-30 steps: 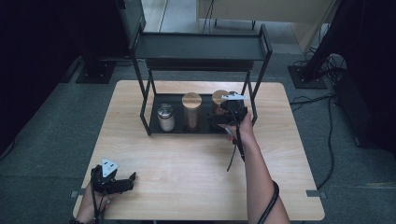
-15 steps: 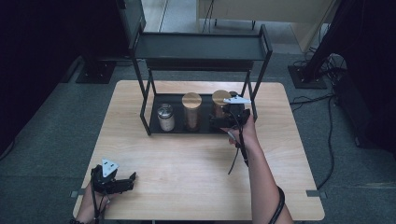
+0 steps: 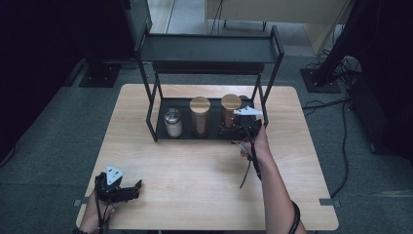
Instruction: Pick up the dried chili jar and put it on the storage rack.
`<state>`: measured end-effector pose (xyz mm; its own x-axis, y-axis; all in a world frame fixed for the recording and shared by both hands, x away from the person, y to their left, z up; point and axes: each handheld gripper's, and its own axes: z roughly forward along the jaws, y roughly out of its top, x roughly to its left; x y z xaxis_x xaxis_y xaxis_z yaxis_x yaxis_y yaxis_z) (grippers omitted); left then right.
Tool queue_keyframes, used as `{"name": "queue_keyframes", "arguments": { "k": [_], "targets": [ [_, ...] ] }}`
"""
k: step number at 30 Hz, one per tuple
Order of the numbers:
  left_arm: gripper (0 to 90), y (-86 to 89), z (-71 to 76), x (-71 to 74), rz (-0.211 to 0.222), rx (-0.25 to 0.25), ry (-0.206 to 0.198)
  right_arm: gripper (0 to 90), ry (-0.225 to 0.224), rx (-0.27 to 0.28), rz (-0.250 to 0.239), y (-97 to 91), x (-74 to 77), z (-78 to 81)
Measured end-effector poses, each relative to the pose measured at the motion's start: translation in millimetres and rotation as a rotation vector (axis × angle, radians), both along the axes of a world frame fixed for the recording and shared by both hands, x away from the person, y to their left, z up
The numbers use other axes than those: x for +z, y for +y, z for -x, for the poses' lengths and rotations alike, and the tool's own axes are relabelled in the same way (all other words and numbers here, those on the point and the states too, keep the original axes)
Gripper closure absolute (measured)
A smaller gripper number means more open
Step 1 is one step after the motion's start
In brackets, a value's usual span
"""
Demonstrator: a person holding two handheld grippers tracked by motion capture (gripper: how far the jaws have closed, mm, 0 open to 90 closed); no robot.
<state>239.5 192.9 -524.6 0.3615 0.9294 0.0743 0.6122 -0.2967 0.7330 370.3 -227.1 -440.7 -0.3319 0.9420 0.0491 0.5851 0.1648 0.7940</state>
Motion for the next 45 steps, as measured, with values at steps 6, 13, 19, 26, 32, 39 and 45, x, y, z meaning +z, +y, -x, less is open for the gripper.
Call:
{"name": "queue_keyframes", "arguments": {
  "k": [6,13,19,26,32,39,45],
  "targets": [
    [0.5,-0.1,0.0,0.0,0.000,0.000,0.000,0.0,-0.002,0.007,0.007,-0.3,-2.0,5.9],
    [0.5,-0.5,0.3,0.0,-0.002,-0.001,-0.003,0.0,-0.003,0.010,0.014,-2.2,-6.0,13.6],
    [0.5,-0.5,0.2,0.0,-0.001,-0.001,-0.002,0.0,0.008,0.012,0.021,-4.7,-13.4,19.5],
    [0.5,-0.5,0.3,0.0,-0.002,-0.001,-0.003,0.0,0.020,0.010,0.022,-9.7,-23.8,25.1],
    [0.5,-0.5,0.2,-0.1,-0.001,-0.001,-0.003,0.0,0.034,0.009,0.027,-14.4,-33.6,30.9],
    [0.5,-0.9,0.3,-0.2,-0.002,-0.001,-0.006,0.0,0.043,0.008,0.026,-18.9,-43.1,36.1],
    [0.5,-0.8,0.2,-0.2,-0.001,-0.001,-0.006,0.0,0.047,0.008,0.025,-21.8,-50.8,40.4]
  ]
}}
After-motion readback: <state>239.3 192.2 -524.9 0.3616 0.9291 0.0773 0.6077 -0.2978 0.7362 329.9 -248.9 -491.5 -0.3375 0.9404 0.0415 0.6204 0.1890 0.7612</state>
